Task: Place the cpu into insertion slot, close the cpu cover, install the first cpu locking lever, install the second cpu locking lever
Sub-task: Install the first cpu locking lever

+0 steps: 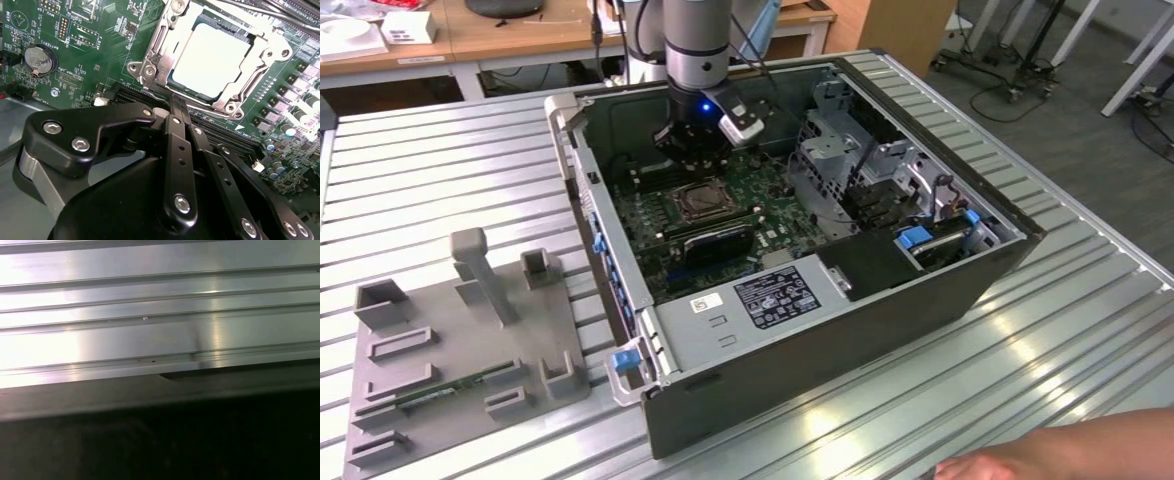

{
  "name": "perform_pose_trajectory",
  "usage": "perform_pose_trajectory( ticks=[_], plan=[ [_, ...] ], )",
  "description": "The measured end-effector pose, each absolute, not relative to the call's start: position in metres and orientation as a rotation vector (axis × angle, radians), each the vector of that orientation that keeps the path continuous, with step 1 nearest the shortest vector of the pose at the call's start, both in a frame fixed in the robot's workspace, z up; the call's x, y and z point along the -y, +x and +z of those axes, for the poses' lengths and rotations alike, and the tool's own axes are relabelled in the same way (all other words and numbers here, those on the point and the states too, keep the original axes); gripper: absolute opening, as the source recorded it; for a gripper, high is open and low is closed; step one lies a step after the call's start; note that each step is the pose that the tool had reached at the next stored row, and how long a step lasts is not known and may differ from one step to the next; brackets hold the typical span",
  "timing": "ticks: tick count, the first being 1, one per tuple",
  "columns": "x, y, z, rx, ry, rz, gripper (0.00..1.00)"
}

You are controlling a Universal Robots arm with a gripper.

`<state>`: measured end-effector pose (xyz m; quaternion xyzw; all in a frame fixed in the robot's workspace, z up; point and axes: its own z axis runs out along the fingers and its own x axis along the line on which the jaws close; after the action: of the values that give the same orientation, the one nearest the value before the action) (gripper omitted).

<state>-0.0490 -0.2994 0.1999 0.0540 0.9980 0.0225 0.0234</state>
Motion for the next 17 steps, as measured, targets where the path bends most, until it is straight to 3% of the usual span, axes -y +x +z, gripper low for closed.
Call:
perform_pose_trajectory(
  ticks=[17],
  plan=[
    [0.3005, -0.049, 0.1981, -3.087, 0.167, 0.068, 0.1]
  ],
)
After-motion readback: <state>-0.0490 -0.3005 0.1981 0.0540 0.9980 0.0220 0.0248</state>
